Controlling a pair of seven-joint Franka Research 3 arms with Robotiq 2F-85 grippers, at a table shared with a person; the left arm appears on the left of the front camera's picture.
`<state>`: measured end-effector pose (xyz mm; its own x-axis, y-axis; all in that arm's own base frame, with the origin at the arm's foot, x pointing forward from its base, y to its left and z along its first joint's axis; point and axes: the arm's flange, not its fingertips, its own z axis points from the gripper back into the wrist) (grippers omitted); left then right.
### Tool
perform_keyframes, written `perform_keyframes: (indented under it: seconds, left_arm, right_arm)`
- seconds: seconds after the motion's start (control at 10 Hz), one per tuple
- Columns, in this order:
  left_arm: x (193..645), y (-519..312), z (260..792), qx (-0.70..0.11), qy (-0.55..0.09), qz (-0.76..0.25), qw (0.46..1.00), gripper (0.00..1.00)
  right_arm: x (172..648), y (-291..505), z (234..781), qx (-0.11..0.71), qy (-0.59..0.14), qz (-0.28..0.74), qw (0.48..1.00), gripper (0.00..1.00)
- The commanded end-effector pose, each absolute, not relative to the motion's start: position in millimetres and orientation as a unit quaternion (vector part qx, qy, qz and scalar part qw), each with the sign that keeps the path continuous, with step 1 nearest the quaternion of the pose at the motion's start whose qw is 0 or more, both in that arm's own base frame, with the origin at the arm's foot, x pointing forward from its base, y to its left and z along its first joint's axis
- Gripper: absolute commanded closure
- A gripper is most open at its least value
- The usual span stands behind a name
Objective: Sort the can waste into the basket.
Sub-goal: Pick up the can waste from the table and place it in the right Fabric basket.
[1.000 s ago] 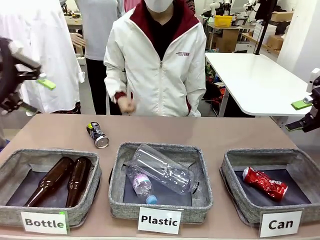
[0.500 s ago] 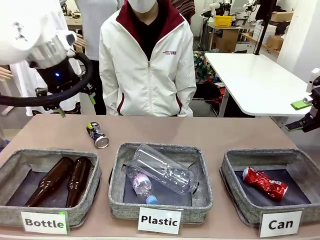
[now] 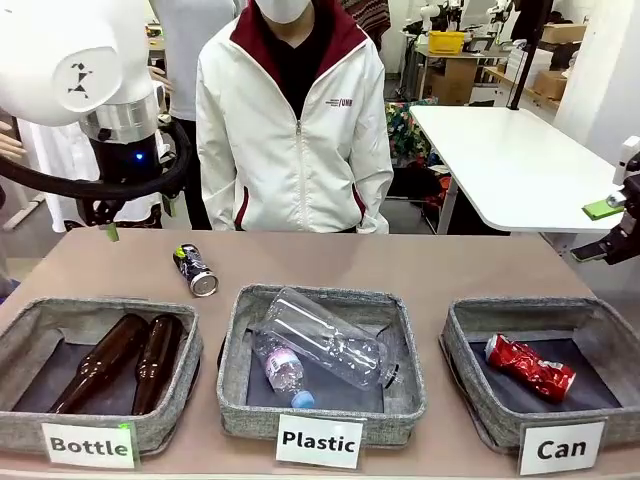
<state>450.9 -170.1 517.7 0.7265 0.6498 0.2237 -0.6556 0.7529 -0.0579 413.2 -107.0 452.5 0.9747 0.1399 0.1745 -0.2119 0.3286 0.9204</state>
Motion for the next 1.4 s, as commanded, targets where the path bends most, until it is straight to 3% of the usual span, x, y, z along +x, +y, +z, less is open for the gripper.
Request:
perform_keyframes:
  seconds: [0.0, 0.3, 0.6, 0.9, 1.3]
  left_arm:
    - [448, -175, 521, 0.011, -0.121, 0.359, 0.926, 0.00]
    - [497, -181, 484, 0.021, -0.087, 0.182, 0.979, 0.00]
    - [560, -188, 453, 0.022, -0.065, 0.149, 0.986, 0.00]
    - [612, -192, 401, -0.006, -0.033, 0.179, 0.983, 0.00]
    - [643, -194, 344, 0.032, -0.011, 0.189, 0.981, 0.00]
  right_arm:
    - [412, -108, 452, 0.566, -0.040, 0.116, 0.815, 0.00]
    - [412, -108, 452, 0.566, -0.040, 0.116, 0.815, 0.00]
    - [412, -108, 452, 0.566, -0.040, 0.116, 0.815, 0.00]
    - [412, -108, 452, 0.566, -0.040, 0.116, 0.815, 0.00]
    - [412, -108, 452, 0.566, -0.040, 0.116, 0.815, 0.00]
